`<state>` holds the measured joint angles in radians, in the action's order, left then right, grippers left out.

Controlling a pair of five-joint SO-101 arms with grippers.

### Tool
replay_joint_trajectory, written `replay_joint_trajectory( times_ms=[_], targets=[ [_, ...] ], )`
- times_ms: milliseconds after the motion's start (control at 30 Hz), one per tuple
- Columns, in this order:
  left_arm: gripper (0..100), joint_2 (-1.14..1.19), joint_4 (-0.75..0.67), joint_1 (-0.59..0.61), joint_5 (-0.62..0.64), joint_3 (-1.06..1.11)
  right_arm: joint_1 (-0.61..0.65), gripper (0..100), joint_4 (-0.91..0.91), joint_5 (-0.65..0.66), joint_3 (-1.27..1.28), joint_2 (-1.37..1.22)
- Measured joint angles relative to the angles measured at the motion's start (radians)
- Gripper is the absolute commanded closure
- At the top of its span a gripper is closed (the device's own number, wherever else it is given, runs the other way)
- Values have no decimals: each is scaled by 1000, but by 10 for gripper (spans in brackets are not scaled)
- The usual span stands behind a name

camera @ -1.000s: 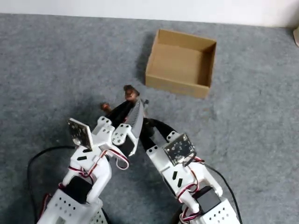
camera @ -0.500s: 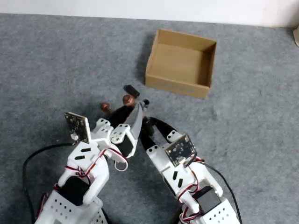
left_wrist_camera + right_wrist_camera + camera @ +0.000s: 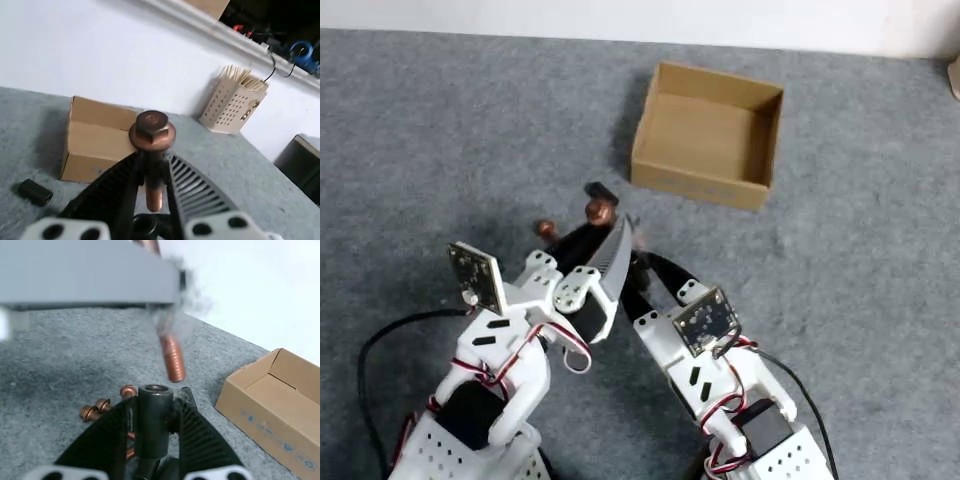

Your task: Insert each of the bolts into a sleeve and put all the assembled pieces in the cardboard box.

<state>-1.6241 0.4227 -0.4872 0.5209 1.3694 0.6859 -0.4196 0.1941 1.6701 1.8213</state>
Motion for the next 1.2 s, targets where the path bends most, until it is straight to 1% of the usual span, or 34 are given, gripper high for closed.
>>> replay_joint_trajectory(
  times_ms=[200, 333, 600, 867, 1200],
  targets=[
    [995, 0, 43, 3, 0, 0, 0, 995, 0, 0, 0, 0],
    [995, 0, 44, 3, 0, 0, -2, 995, 0, 0, 0, 0],
    [995, 0, 74, 2, 2, 0, -43, 995, 0, 0, 0, 0],
    [995, -8, 120, -8, 3, 0, -43, 995, -2, 0, 0, -2],
    [995, -9, 121, -6, 5, 3, -26, 995, -2, 2, 0, -2]
  ],
)
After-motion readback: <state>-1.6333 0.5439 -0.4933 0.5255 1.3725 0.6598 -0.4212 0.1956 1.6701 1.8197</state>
